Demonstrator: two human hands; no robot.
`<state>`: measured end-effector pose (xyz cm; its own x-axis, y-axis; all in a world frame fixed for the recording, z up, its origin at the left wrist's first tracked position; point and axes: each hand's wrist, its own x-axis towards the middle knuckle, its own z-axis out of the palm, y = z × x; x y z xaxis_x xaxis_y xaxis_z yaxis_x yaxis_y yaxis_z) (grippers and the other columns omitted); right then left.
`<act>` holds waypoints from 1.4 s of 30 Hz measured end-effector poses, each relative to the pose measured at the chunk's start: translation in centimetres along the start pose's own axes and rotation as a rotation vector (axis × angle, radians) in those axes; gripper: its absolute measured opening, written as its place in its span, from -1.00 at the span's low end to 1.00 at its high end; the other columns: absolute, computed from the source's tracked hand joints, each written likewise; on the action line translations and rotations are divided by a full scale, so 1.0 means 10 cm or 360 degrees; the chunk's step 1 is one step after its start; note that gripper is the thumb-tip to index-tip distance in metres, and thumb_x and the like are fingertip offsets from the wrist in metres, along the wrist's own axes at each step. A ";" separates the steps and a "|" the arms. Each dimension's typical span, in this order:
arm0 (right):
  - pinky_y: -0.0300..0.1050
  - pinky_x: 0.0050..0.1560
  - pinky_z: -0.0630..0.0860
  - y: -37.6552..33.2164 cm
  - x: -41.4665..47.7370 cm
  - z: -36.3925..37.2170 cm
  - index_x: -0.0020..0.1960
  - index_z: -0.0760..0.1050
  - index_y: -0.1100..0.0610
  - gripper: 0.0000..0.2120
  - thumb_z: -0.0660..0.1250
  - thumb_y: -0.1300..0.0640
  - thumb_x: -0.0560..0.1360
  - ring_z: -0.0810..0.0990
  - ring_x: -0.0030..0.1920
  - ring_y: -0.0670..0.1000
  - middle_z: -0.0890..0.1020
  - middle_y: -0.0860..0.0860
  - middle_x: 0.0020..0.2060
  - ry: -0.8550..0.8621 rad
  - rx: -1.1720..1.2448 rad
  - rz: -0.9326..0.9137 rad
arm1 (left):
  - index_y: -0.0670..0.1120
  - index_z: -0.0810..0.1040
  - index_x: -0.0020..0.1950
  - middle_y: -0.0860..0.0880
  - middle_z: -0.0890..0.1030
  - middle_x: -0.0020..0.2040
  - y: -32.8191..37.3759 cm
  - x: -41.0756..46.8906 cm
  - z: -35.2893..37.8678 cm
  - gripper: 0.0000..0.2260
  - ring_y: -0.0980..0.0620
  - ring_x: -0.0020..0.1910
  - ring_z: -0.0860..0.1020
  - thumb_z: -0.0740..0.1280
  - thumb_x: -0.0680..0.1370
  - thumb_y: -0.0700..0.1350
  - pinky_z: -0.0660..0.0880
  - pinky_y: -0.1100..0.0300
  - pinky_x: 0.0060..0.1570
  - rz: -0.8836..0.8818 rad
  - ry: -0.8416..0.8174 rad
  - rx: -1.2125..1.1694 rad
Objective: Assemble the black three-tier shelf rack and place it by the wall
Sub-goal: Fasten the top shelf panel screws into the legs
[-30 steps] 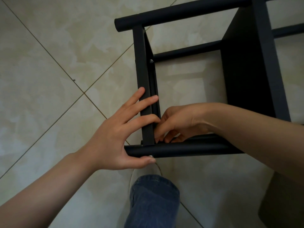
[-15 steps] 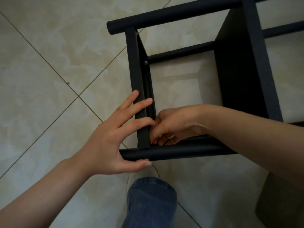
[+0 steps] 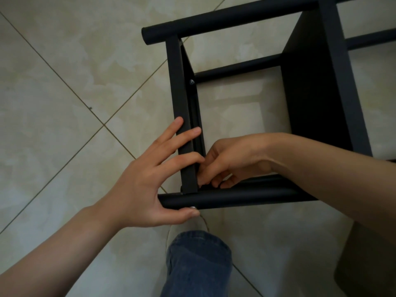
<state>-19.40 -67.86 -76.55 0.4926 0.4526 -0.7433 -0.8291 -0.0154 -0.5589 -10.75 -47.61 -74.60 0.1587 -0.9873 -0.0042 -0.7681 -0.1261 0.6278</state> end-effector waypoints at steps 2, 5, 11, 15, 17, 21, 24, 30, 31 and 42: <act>-0.15 -0.01 0.47 0.00 0.01 0.01 -0.17 0.67 0.11 -0.93 0.45 0.19 0.49 0.53 -0.18 -0.04 0.61 0.02 -0.22 0.0009 -0.0007 0.0002 | -0.01 0.48 0.37 -0.02 0.24 0.61 0.00 0.00 0.00 -0.41 -0.13 0.65 0.04 0.45 0.44 0.25 0.25 0.23 0.49 -0.0001 -0.0003 0.0000; -0.14 -0.01 0.48 0.00 0.06 0.06 -0.23 0.63 0.09 -0.86 0.41 0.22 0.50 0.53 -0.20 -0.04 0.62 -0.01 -0.28 0.0018 0.0007 -0.0012 | 0.01 0.46 0.38 -0.01 0.24 0.61 0.00 0.00 0.00 -0.40 -0.13 0.65 0.04 0.45 0.44 0.26 0.25 0.21 0.49 0.0007 0.0000 0.0009; -0.20 -0.08 0.47 0.00 0.01 0.00 -0.17 0.67 0.10 -0.91 0.43 0.15 0.51 0.53 -0.21 -0.07 0.61 0.00 -0.22 -0.0027 -0.0017 0.0006 | 0.01 0.46 0.38 0.00 0.23 0.62 -0.01 0.00 0.01 -0.40 -0.14 0.64 0.04 0.43 0.45 0.28 0.24 0.22 0.50 0.0004 -0.0003 0.0014; -0.18 -0.06 0.45 0.00 0.04 0.03 -0.20 0.64 0.12 -0.89 0.42 0.20 0.51 0.53 -0.22 -0.06 0.62 -0.01 -0.28 -0.0012 -0.0022 0.0014 | 0.02 0.46 0.38 -0.01 0.23 0.62 -0.01 0.00 0.01 -0.40 -0.14 0.64 0.04 0.43 0.45 0.28 0.25 0.22 0.49 0.0006 -0.0001 0.0019; -0.19 -0.08 0.46 0.00 0.06 0.06 -0.20 0.63 0.12 -0.89 0.42 0.18 0.51 0.53 -0.21 -0.05 0.61 -0.01 -0.28 0.0019 -0.0046 0.0018 | 0.03 0.45 0.38 0.00 0.23 0.62 -0.01 0.00 0.01 -0.41 -0.14 0.64 0.04 0.42 0.45 0.29 0.25 0.21 0.49 0.0008 0.0000 0.0017; -0.20 -0.10 0.47 0.00 0.06 0.06 -0.22 0.63 0.10 -0.87 0.41 0.18 0.50 0.53 -0.20 -0.04 0.62 -0.01 -0.28 0.0052 -0.0068 0.0016 | 0.01 0.46 0.38 -0.03 0.25 0.61 -0.01 0.00 0.01 -0.40 -0.15 0.64 0.05 0.44 0.44 0.26 0.22 0.21 0.51 0.0007 0.0001 0.0013; -0.19 -0.10 0.48 -0.02 0.04 0.04 -0.23 0.63 0.11 -0.87 0.41 0.20 0.50 0.54 -0.23 -0.06 0.63 -0.01 -0.29 -0.0006 0.0011 0.0011 | 0.01 0.46 0.38 -0.03 0.24 0.61 -0.01 0.00 0.00 -0.40 -0.15 0.64 0.05 0.45 0.44 0.26 0.26 0.20 0.49 0.0006 -0.0003 0.0014; -0.19 -0.10 0.48 -0.02 0.07 0.05 -0.28 0.62 0.10 -0.81 0.41 0.23 0.50 0.53 -0.24 -0.06 0.61 -0.01 -0.33 0.0023 -0.0009 0.0015 | 0.03 0.44 0.40 -0.01 0.23 0.62 0.00 0.00 0.01 -0.39 -0.13 0.65 0.04 0.44 0.44 0.26 0.27 0.20 0.49 0.0003 0.0001 0.0011; -0.18 -0.09 0.48 -0.02 0.07 0.06 -0.28 0.61 0.10 -0.81 0.41 0.22 0.51 0.53 -0.24 -0.06 0.61 -0.01 -0.33 0.0031 -0.0019 0.0014 | 0.03 0.44 0.40 -0.01 0.23 0.62 0.00 0.00 0.01 -0.39 -0.14 0.65 0.04 0.44 0.44 0.26 0.27 0.20 0.49 0.0006 0.0003 0.0014; -0.16 -0.03 0.47 0.00 0.05 0.02 -0.26 0.68 0.07 -0.83 0.42 0.14 0.50 0.53 -0.21 -0.06 0.63 -0.01 -0.25 -0.0010 0.0023 0.0000 | -0.05 0.38 0.50 -0.05 0.19 0.63 0.05 -0.07 0.06 -0.33 -0.15 0.65 0.02 0.42 0.49 0.22 0.09 0.15 0.57 -0.0049 0.0059 0.0044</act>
<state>-19.19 -67.50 -76.83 0.4907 0.4583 -0.7410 -0.8329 -0.0029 -0.5534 -11.61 -47.04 -74.77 0.2051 -0.9787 0.0060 -0.7794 -0.1596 0.6059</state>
